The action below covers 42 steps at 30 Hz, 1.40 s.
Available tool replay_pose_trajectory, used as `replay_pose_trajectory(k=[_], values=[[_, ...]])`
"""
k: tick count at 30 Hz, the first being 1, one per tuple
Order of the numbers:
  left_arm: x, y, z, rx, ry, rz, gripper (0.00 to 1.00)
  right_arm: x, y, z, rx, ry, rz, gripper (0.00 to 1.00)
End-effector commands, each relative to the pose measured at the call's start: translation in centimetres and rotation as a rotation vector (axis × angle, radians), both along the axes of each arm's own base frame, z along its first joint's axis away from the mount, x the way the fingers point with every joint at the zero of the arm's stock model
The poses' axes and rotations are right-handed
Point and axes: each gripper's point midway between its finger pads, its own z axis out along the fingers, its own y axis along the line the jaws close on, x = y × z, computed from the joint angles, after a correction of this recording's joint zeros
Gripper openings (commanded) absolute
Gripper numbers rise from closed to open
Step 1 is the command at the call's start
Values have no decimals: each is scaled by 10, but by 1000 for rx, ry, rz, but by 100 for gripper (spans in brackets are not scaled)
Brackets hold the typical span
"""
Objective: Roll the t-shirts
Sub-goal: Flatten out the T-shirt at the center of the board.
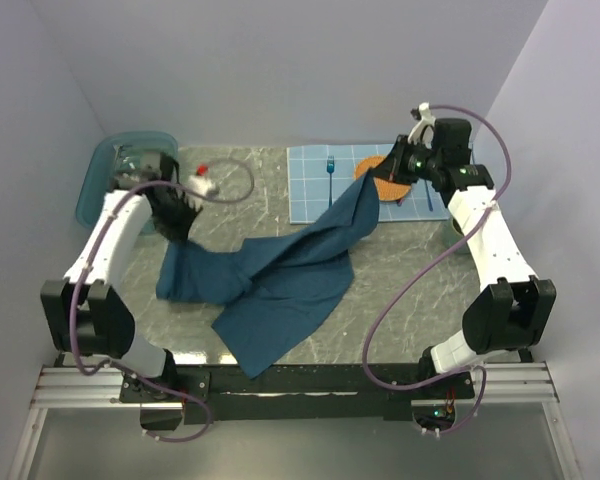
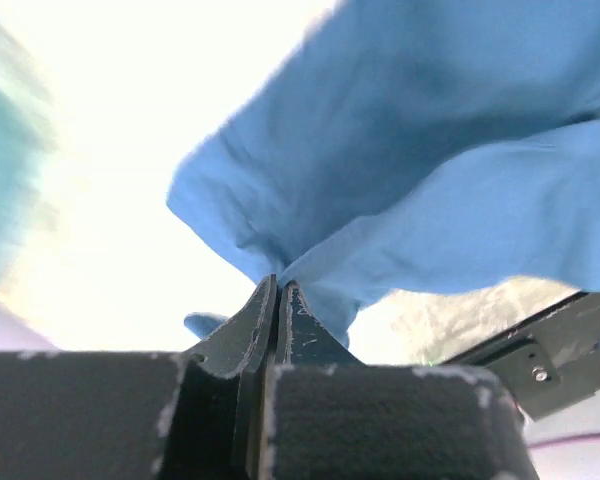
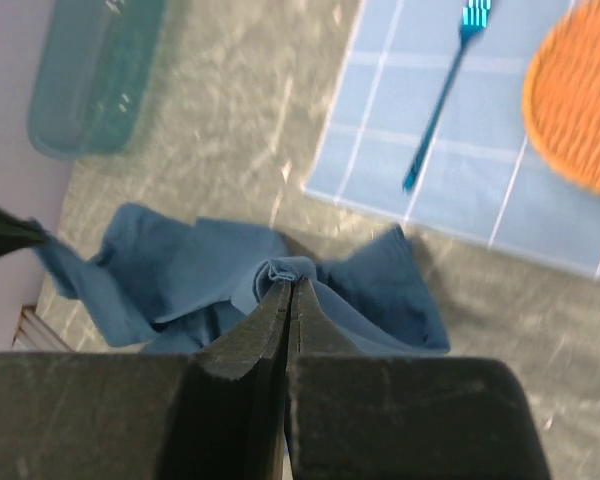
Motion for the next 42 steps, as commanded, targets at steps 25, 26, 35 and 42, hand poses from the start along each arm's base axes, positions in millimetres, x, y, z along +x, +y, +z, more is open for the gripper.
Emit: replay_pose_trajectory(k=[25, 26, 35, 42], values=[[-67, 39, -42, 139, 81, -34, 57, -3, -5, 17, -26, -83, 5, 0], [-70, 51, -47, 175, 80, -24, 57, -3, -5, 18, -29, -85, 5, 0], [-74, 58, -90, 204, 118, 28, 52, 0, -3, 6, -21, -55, 14, 0], [-80, 44, -107, 128, 231, 26, 50, 0, -3, 1, -35, -42, 20, 0]])
